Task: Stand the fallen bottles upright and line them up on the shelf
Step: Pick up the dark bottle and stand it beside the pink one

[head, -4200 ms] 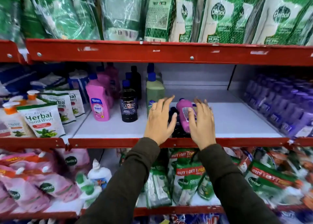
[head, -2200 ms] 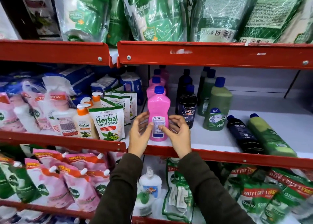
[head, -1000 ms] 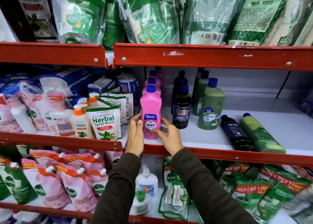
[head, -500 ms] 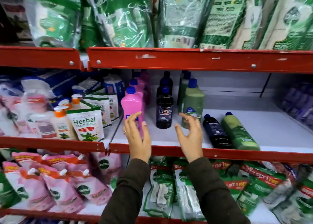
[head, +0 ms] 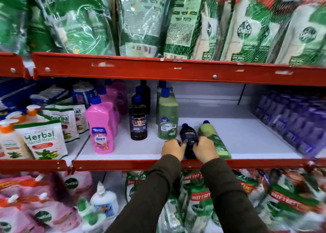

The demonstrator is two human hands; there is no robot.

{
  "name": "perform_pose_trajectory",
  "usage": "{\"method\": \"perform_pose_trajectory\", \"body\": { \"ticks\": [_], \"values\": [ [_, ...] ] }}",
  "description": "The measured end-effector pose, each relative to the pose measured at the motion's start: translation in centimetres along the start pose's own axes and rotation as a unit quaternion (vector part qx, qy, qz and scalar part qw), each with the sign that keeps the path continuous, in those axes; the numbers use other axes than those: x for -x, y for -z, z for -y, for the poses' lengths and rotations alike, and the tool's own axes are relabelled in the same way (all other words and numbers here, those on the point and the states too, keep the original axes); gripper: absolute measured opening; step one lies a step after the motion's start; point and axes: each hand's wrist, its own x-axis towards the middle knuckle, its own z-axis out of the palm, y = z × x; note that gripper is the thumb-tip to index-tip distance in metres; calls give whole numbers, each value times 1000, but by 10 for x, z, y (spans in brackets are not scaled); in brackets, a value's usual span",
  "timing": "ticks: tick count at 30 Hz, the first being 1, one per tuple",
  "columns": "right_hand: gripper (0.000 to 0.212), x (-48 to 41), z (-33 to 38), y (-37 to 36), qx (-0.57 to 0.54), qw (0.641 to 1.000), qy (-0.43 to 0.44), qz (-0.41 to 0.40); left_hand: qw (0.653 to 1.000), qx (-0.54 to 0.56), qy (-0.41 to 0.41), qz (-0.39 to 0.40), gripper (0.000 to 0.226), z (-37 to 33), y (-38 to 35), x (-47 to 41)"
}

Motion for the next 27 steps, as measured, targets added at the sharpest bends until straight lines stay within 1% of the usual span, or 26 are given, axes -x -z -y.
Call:
{"method": "perform_pose_trajectory", "body": {
  "ticks": [3,6,8,10,11,12,14,17,20,24,27],
  "values": [
    [25,-6,-5,2,-15,1000,-5,10,999,42,33,11,44,-3,-8,-10],
    [27,-8,-9,4,-32,999,-7,8,989,133,55,40,45,-2,-8,-14],
    [28,-7,-11,4,-52,999,-9,1,973,215,64,52,36,-1,-7,-14],
    [29,-7,-16,4,-84,996,-8,-13,953,295,48,45,35,0,-7,-9],
    [30,-8,-19,4,-105,994,-7,-20,950,310,21,32,35,1,-6,-8],
    [31,-8,-23,5,-131,991,-3,-21,950,312,-10,22,33,3,-4,-6],
    [30,-7,-29,7,-208,978,21,5,946,316,-67,15,32,8,-1,-2],
    [33,-1,-34,7,-320,945,60,26,938,329,-113,4,40,15,6,3],
    [40,9,-27,-1,-375,923,90,5,931,339,-133,-16,41,22,17,10],
    [38,21,6,-20,-400,904,149,6,921,359,-134,-76,40,38,46,18],
    [36,26,38,-42,-404,899,170,15,916,359,-124,-126,41,57,72,23]
  ]
}}
